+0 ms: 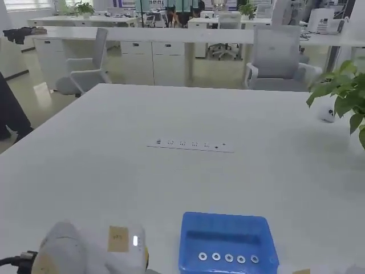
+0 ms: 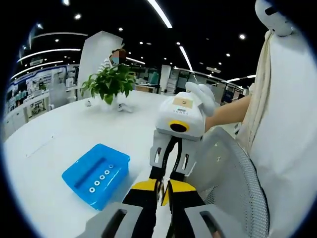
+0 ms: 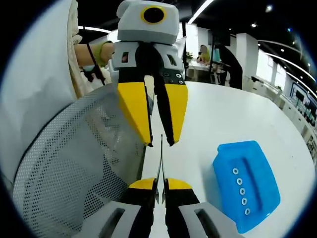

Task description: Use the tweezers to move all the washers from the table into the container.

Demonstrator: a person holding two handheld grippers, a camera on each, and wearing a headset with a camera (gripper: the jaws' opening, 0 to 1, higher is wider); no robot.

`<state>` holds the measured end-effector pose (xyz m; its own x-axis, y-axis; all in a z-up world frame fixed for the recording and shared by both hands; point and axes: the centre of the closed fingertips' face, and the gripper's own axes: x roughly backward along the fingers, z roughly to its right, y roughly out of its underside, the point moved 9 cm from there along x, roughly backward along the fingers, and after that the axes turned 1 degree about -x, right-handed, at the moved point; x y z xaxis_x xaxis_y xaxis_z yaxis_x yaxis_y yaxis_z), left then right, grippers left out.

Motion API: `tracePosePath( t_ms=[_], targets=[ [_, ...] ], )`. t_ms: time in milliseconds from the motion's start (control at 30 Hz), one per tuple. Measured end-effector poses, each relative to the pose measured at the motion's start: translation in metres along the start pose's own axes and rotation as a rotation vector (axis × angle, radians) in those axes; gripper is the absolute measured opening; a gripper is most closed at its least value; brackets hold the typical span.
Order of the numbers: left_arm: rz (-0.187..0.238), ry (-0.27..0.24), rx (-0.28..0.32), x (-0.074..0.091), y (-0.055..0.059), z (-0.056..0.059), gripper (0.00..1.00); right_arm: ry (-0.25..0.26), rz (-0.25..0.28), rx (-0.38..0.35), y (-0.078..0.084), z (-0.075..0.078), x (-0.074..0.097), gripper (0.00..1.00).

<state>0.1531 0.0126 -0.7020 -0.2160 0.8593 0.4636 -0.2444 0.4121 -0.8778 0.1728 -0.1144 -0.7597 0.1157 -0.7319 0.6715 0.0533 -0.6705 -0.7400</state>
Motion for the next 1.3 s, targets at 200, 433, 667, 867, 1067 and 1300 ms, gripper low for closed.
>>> tracePosePath(
  t_ms=[200,433,667,867,1067,1300],
  targets=[
    [-0.066,0.008,-0.059,-0.004,0.003,0.002,0.00,-0.001,-0.022,0.023,0.001,0.000,-0.003,0.03],
    [-0.192,-0.032,-0.119,-0.008,0.010,-0.007,0.00,0.055,-0.088,0.034,0.010,0.009,-0.005,0.04],
    [-0.293,-0.003,-0.135,-0.017,0.024,-0.011,0.00,0.078,-0.106,0.010,0.024,0.009,-0.013,0.05],
    [-0.363,-0.006,-0.123,-0.013,0.036,-0.015,0.00,0.127,-0.040,-0.019,0.025,0.006,-0.014,0.13],
    [-0.470,-0.010,-0.122,-0.016,0.048,-0.022,0.00,0.198,0.111,-0.116,0.026,-0.007,0.004,0.35],
    [-0.630,0.016,-0.185,-0.030,0.064,-0.031,0.00,0.339,0.163,-0.301,0.047,-0.015,0.046,0.54]
  ],
)
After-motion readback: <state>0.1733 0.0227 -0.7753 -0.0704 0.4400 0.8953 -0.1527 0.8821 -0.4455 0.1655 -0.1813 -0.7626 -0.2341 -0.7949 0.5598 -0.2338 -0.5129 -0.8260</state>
